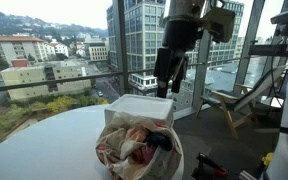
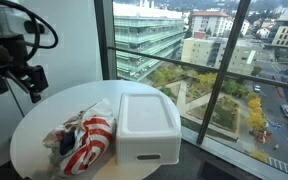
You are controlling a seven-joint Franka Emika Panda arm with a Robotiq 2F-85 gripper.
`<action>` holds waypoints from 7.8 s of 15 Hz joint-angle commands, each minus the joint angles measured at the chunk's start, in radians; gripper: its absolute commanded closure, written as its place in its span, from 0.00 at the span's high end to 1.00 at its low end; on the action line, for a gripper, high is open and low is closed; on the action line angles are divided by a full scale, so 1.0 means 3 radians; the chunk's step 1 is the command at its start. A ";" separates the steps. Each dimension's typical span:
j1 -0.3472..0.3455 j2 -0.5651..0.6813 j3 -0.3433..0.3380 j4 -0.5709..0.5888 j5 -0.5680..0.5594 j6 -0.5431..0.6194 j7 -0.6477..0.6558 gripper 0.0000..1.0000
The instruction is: Remove all the laundry from the plastic and place it on top of the box
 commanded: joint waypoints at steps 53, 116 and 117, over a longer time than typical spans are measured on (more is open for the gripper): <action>-0.0232 0.3753 0.0987 0.0838 0.0815 0.2430 -0.1576 0.02; 0.0114 0.3260 0.1197 0.1218 -0.0483 0.3420 -0.1084 0.00; 0.0115 0.3281 0.1212 0.1220 -0.0446 0.3424 -0.1104 0.00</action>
